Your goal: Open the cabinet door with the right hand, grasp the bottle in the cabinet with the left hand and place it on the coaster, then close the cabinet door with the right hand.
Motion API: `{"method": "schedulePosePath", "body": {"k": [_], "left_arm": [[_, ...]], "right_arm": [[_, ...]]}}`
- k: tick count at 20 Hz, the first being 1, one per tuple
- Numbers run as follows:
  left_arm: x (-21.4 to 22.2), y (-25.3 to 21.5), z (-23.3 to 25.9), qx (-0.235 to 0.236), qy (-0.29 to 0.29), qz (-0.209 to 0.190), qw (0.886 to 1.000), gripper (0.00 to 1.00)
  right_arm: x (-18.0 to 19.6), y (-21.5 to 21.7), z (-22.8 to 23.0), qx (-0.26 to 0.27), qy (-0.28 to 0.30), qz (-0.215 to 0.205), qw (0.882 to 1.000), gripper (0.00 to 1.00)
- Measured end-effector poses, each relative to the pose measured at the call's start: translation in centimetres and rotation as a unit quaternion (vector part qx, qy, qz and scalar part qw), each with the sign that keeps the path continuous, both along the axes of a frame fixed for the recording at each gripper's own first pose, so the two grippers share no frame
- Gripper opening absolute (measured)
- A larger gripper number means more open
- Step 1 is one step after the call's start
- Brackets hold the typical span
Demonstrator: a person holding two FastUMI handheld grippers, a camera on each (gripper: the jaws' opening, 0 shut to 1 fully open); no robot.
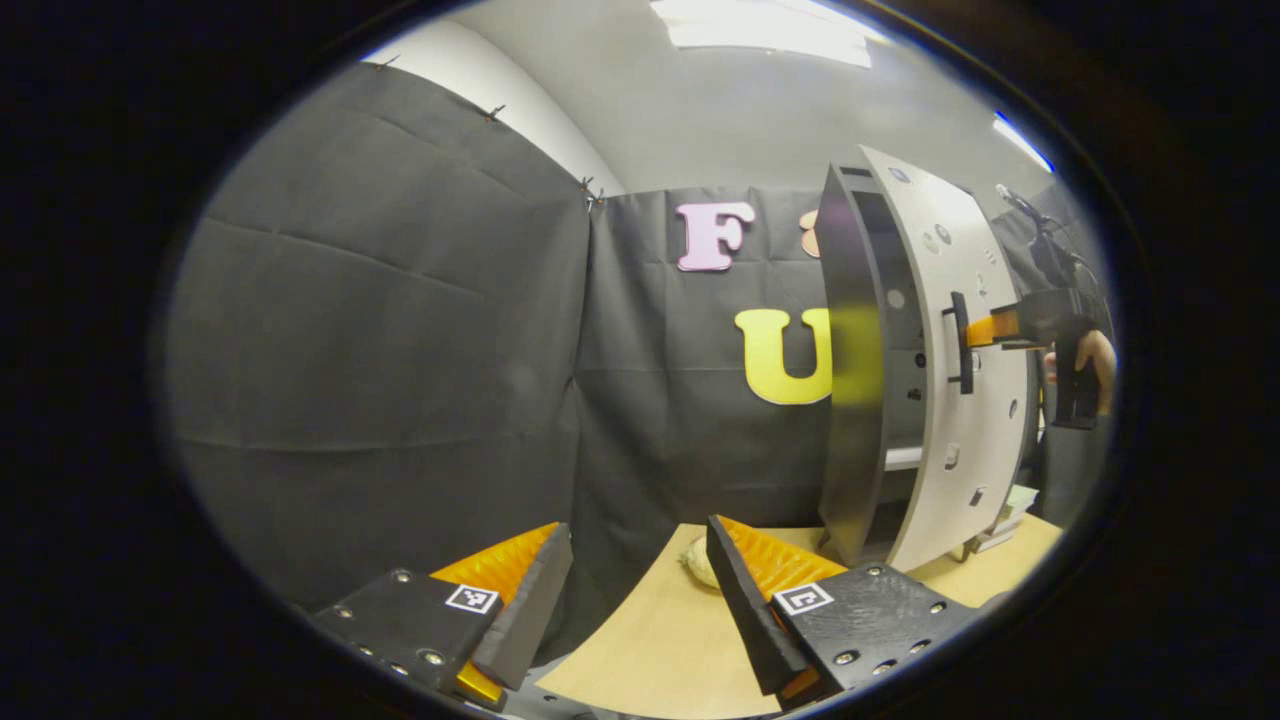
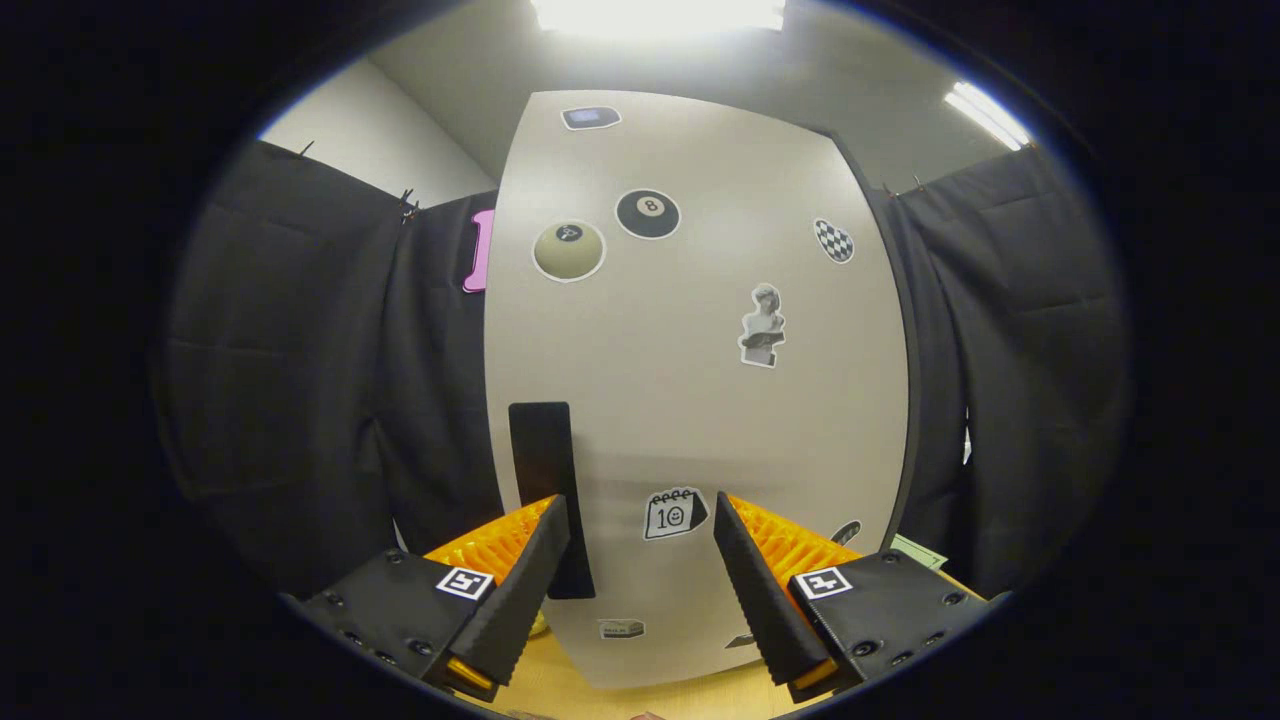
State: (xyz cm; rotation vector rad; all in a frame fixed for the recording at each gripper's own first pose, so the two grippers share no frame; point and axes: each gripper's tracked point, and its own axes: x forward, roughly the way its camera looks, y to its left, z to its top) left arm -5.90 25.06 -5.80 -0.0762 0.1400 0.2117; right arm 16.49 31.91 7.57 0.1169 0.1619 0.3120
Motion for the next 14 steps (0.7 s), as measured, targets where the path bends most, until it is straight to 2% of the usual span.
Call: {"method": "schedulePosePath", "body": {"k": [4, 5, 7, 10, 13, 14], "left_arm": [[0.6, -2.9, 1.5, 0.009, -0.008, -0.017, 1.0, 0.84], [0.8, -3.9, 2.1, 0.01, -0.012, -0.021, 1.0, 0.82], [1.3, -6.5, 3.2, 0.007, -0.02, -0.033, 0.999, 0.84], [2.2, -11.2, 4.8, 0.009, -0.027, -0.05, 0.998, 0.82], [2.7, -16.5, 6.8, 0.014, -0.036, -0.069, 0.997, 0.82], [3.0, -18.4, 7.3, 0.013, -0.039, -0.076, 0.996, 0.82]], "right_arm": [[-1.7, -2.2, 1.5, 0.017, -0.019, 0.006, 1.0, 0.91], [-2.2, -3.3, 1.7, 0.011, -0.023, 0.007, 1.0, 0.94], [-3.4, -6.0, 1.6, -0.002, -0.026, 0.008, 1.0, 0.97], [-5.1, -10.4, 1.9, -0.008, -0.034, 0.007, 0.999, 0.94], [-6.5, -15.7, 2.1, -0.03, -0.047, -0.005, 0.998, 0.97], [-6.9, -17.2, 2.0, -0.035, -0.049, -0.008, 0.998, 0.94]]}}
